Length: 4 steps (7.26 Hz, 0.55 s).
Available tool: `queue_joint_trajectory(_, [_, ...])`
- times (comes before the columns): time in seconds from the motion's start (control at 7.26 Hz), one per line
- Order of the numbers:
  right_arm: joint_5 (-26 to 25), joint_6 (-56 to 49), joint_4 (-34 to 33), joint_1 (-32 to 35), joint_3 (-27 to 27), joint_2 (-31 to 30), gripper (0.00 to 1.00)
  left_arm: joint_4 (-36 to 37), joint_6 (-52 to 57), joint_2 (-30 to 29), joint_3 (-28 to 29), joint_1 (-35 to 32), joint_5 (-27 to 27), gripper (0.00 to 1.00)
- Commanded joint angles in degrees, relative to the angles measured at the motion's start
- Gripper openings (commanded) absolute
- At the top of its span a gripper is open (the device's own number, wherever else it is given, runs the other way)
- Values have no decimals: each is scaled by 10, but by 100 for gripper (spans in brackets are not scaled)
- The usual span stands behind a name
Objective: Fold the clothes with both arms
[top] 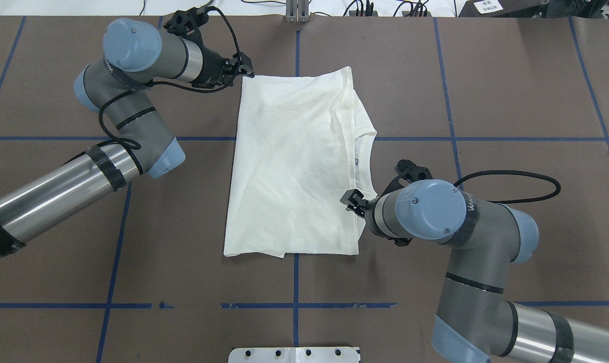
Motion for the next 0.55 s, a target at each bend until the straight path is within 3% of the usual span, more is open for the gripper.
queue_joint_trajectory(0.0, [-4,13,1,-11,-35,20,98,2,-5,10,-14,0,-7,65])
queue_joint_trajectory(0.41, [-10,13,0,-26,-53,25,91,1,-6,11,-15,0,-7,65])
